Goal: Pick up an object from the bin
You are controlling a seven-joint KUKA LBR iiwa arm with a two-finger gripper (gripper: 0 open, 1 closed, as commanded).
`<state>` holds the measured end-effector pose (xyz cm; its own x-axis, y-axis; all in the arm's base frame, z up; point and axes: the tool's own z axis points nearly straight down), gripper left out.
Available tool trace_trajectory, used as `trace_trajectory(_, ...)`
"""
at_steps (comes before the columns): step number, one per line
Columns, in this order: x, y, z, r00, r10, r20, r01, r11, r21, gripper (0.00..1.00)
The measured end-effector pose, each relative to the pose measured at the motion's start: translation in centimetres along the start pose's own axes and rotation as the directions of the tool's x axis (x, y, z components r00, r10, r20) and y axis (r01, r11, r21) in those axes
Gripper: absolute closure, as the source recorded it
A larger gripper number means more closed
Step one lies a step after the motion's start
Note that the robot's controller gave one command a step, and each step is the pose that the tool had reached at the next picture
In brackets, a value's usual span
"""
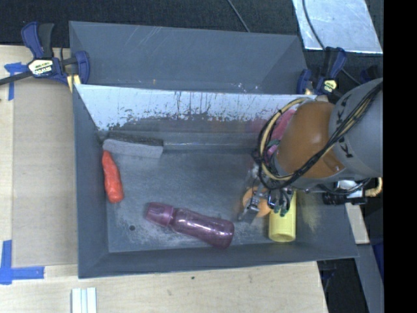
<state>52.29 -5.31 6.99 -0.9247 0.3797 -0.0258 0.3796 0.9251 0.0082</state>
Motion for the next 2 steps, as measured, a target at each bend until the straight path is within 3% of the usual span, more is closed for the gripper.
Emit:
trace_trajectory(1,-1.36,-1.25,0.0,0.971,-0.238,-0.01,0.238,0.971,0.0,1.0)
trace_trajectory(2,-1.36,-1.25,0.0,0.971,-0.238,-0.01,0.238,0.971,0.0,1.0)
